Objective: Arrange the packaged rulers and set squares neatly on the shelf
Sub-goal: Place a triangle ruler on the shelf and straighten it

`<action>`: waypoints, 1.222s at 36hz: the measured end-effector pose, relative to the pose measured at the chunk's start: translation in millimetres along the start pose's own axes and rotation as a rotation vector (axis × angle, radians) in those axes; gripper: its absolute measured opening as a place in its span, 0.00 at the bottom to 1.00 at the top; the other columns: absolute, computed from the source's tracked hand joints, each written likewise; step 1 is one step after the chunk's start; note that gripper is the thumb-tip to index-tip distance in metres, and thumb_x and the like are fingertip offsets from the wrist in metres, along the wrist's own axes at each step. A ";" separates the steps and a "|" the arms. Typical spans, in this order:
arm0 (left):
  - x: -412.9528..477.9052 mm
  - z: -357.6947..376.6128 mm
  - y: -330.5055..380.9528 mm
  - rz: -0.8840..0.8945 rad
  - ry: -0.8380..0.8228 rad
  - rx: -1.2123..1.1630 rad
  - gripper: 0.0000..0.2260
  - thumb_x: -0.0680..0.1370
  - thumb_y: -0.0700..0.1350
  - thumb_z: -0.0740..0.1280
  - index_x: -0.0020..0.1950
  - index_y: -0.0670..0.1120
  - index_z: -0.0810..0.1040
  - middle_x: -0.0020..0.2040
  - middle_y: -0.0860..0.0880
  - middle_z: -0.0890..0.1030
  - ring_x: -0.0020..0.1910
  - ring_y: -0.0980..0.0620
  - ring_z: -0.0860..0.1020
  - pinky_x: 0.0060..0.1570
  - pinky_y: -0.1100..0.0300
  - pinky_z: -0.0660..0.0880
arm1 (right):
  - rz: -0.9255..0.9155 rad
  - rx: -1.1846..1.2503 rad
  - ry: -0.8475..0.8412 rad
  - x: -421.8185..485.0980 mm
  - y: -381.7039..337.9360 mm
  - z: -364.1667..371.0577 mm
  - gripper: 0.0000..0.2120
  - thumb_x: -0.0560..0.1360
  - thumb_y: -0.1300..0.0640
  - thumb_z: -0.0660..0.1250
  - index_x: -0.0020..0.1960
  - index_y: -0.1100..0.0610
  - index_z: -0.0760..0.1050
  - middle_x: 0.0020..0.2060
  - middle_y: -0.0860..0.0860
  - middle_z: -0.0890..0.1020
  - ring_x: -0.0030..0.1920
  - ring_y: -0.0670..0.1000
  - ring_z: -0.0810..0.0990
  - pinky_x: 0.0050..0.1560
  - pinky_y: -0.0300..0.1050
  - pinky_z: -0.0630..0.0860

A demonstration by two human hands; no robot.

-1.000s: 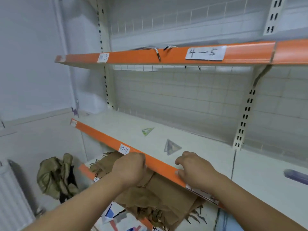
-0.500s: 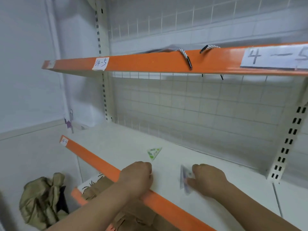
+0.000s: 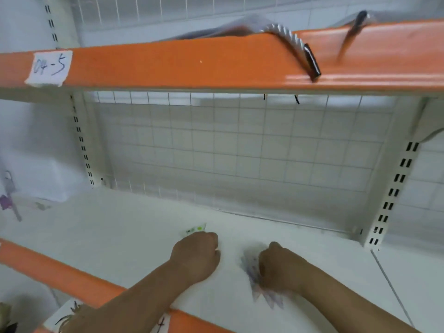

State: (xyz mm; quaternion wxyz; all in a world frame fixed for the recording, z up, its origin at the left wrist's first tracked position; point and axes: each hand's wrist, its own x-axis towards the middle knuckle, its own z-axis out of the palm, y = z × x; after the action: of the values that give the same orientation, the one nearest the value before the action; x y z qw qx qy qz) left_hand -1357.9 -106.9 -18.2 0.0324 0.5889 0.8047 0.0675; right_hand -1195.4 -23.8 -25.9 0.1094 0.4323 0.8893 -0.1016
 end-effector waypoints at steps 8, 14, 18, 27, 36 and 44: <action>25.2 3.4 -1.8 0.159 -0.027 0.011 0.14 0.82 0.51 0.56 0.62 0.47 0.74 0.59 0.49 0.78 0.58 0.49 0.76 0.55 0.57 0.72 | -0.012 -0.025 -0.027 -6.3 -4.9 -5.8 0.13 0.76 0.57 0.64 0.58 0.61 0.76 0.47 0.52 0.74 0.56 0.55 0.73 0.44 0.41 0.66; 33.6 6.7 -6.2 0.219 -0.045 0.014 0.14 0.82 0.51 0.56 0.61 0.46 0.74 0.59 0.49 0.77 0.57 0.49 0.76 0.55 0.56 0.73 | 0.125 0.168 -0.026 -5.5 3.0 -2.1 0.26 0.74 0.56 0.68 0.69 0.53 0.64 0.59 0.53 0.74 0.57 0.53 0.75 0.52 0.43 0.72; 35.8 9.7 -5.9 0.260 -0.073 0.005 0.13 0.82 0.50 0.57 0.59 0.45 0.75 0.57 0.48 0.78 0.56 0.48 0.76 0.54 0.55 0.74 | 0.160 0.162 -0.049 -4.4 4.6 -2.6 0.24 0.74 0.54 0.69 0.67 0.57 0.68 0.60 0.53 0.76 0.57 0.53 0.75 0.49 0.41 0.70; 34.9 12.2 -0.6 0.319 -0.199 -0.004 0.17 0.78 0.58 0.62 0.59 0.47 0.75 0.59 0.50 0.76 0.62 0.48 0.73 0.54 0.57 0.70 | 0.099 0.112 0.013 -11.4 7.0 -3.9 0.15 0.73 0.53 0.68 0.55 0.60 0.76 0.47 0.53 0.78 0.45 0.52 0.74 0.37 0.41 0.67; 33.6 9.4 4.9 0.372 -0.282 0.002 0.30 0.74 0.60 0.68 0.72 0.49 0.67 0.66 0.51 0.72 0.65 0.50 0.70 0.60 0.57 0.69 | 0.045 0.126 0.065 -18.1 12.7 -8.3 0.16 0.72 0.48 0.68 0.36 0.55 0.66 0.37 0.52 0.72 0.35 0.52 0.67 0.32 0.45 0.63; 29.6 7.3 8.1 0.358 -0.234 0.027 0.10 0.76 0.55 0.67 0.52 0.50 0.77 0.50 0.48 0.76 0.44 0.49 0.73 0.47 0.59 0.70 | 0.039 0.153 0.111 -23.1 11.3 -13.1 0.12 0.74 0.48 0.66 0.46 0.56 0.71 0.46 0.52 0.73 0.41 0.51 0.70 0.39 0.44 0.67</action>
State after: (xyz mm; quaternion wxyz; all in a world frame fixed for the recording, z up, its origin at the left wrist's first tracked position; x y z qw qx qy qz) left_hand -1358.3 -75.8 -23.4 0.1051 0.7267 0.6788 -0.0074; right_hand -1173.9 -30.6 -7.8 0.0286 0.4617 0.8749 -0.1431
